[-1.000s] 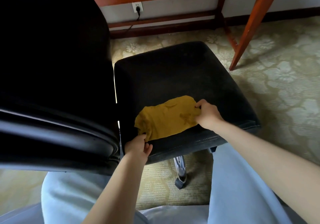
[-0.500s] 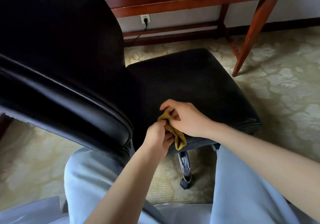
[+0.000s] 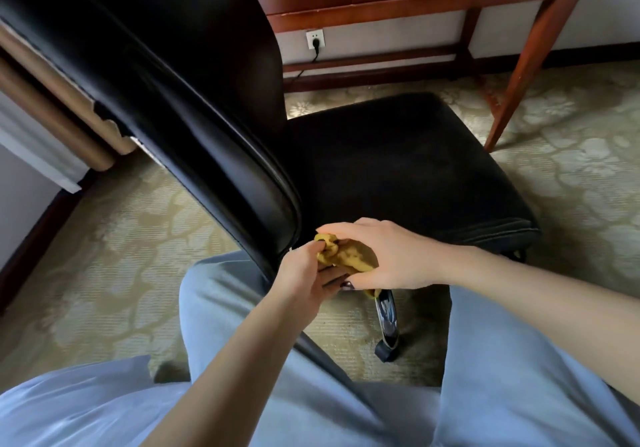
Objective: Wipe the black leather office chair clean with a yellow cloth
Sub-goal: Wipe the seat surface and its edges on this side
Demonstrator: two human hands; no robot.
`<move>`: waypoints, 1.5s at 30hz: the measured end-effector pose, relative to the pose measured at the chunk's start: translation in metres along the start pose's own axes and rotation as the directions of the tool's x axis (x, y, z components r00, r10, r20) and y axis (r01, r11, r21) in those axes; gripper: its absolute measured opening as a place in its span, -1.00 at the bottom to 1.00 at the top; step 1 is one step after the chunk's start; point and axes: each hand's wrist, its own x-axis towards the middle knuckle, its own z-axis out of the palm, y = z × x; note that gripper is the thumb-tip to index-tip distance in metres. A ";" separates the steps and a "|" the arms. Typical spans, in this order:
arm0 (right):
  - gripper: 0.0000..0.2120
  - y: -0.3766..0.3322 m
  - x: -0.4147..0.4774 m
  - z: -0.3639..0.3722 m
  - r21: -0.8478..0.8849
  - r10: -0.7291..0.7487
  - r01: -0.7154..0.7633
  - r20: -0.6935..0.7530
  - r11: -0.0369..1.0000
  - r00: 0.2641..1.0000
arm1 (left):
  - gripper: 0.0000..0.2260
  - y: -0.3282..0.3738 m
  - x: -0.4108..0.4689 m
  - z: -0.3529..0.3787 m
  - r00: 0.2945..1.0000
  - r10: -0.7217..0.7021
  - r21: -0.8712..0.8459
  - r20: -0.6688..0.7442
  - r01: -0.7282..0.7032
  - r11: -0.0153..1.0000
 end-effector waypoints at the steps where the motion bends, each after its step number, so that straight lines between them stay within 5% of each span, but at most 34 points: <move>1: -0.21 0.000 -0.003 0.000 -0.018 -0.002 0.003 0.021 1.000 1.000 | -0.75 0.000 -0.001 -0.003 1.000 0.014 0.040 -0.004 -0.014 0.999; 6: 0.04 0.001 -0.009 0.005 -0.105 -0.017 0.028 0.100 0.994 0.995 | -0.78 0.012 -0.013 -0.018 0.991 0.120 0.240 0.064 -0.132 0.962; 11: 0.14 -0.007 -0.008 0.033 -0.112 -0.016 0.028 0.105 0.993 0.994 | -0.82 0.018 -0.018 -0.038 0.985 0.145 0.231 0.095 -0.164 0.959; 14: -0.04 -0.009 -0.003 0.057 -0.040 -0.024 0.024 0.011 0.999 1.000 | -0.80 0.014 -0.019 -0.049 0.995 0.064 0.174 0.079 -0.077 0.982; 19: -0.56 -0.009 0.007 0.077 0.330 0.170 -0.145 -0.047 0.933 0.984 | -0.79 0.007 -0.023 -0.065 0.997 -0.074 0.115 0.028 0.070 0.991; 23: -0.67 -0.010 0.012 0.076 0.361 0.317 -0.273 -0.068 0.892 0.946 | -0.78 0.002 -0.022 -0.080 0.975 0.157 0.398 -0.157 -0.083 0.914; 27: -0.69 -0.035 0.022 0.072 0.457 0.239 -0.063 -0.338 0.887 0.910 | -0.58 0.003 -0.021 -0.096 0.878 0.428 0.460 -0.214 -0.297 0.837; 31: -0.56 -0.081 0.039 0.067 0.495 0.132 0.345 -0.701 0.797 0.701 | -0.42 0.006 -0.023 -0.095 0.889 0.456 0.471 -0.039 -0.386 0.793; 34: -0.54 -0.092 0.055 0.087 0.375 0.103 0.370 -0.807 0.850 0.581 | -0.44 0.003 -0.020 -0.094 0.869 0.494 0.519 -0.008 -0.419 0.745; 37: -0.50 -0.077 0.063 0.119 0.206 -0.043 0.353 -0.810 0.913 0.585 | -0.58 0.002 -0.021 -0.099 0.850 0.527 0.589 0.016 -0.434 0.682; 45: -0.44 -0.021 0.075 0.151 0.098 -0.158 0.319 -0.710 0.943 0.686 | -0.36 0.005 -0.020 -0.104 0.868 0.496 0.545 0.039 -0.435 0.717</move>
